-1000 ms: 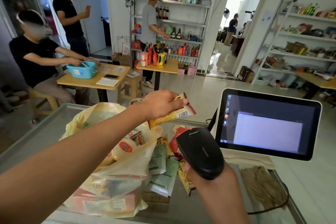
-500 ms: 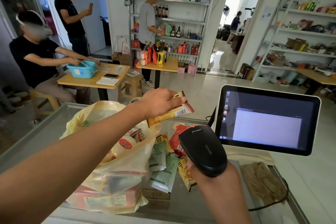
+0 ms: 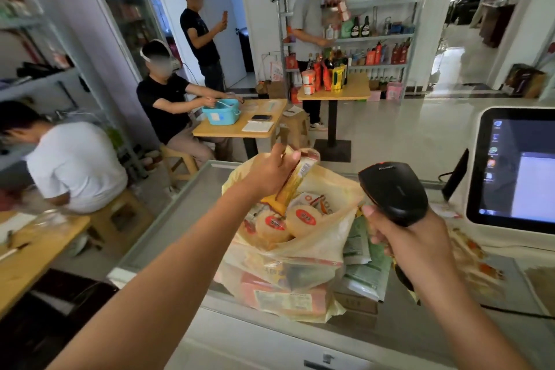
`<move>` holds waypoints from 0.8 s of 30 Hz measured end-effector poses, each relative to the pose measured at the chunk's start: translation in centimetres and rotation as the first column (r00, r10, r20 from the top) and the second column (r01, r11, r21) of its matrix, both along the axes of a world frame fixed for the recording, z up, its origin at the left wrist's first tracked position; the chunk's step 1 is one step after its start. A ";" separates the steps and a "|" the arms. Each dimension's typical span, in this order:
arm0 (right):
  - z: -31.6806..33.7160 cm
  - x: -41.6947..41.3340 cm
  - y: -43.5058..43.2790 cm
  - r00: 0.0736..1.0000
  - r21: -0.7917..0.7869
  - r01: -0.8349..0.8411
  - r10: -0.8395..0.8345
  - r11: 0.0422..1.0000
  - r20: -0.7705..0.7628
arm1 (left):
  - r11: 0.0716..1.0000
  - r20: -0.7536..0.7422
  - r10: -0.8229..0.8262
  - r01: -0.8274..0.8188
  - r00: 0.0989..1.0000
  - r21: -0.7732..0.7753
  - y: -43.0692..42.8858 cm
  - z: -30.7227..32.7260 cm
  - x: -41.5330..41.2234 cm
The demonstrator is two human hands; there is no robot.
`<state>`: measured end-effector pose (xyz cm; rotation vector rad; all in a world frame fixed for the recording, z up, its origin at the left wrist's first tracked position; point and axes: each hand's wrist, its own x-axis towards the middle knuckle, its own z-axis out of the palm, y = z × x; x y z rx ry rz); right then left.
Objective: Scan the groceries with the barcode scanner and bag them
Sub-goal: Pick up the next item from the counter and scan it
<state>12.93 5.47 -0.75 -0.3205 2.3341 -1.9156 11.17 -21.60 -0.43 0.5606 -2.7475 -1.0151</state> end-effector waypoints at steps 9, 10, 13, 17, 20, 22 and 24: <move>-0.7 -0.4 -1.0 0.999 -0.016 -0.027 0.027 1.000 0.045 | 0.943 0.273 0.057 0.038 0.960 -0.331 -0.3 -6.2 0.7; -0.8 -0.5 -1.0 0.999 -0.016 -0.023 0.024 1.000 0.047 | 0.936 0.351 -0.036 0.155 0.936 -0.316 -0.2 -6.6 0.5; -0.8 -0.8 -0.7 0.999 -0.029 -0.028 0.029 0.999 0.031 | 0.928 0.547 -0.120 0.289 0.829 -0.235 -0.7 -7.0 0.5; -1.0 -1.1 -0.3 0.998 -0.052 -0.039 0.041 0.998 0.038 | 0.911 0.503 -0.130 0.303 0.854 -0.280 -0.2 -5.1 0.6; -1.3 -1.2 -0.1 0.998 -0.063 -0.046 0.049 0.997 0.044 | 0.937 0.290 -0.170 0.246 0.942 -0.248 1.8 -2.7 0.6; -1.4 -1.2 0.0 0.998 -0.073 -0.050 0.053 0.996 0.042 | 0.925 0.121 -0.194 0.223 0.973 -0.308 3.6 -1.1 0.5; -1.2 -1.3 0.3 0.997 -0.079 -0.058 0.061 0.995 0.036 | 0.929 -0.028 -0.225 0.206 0.974 -0.308 5.0 0.1 0.3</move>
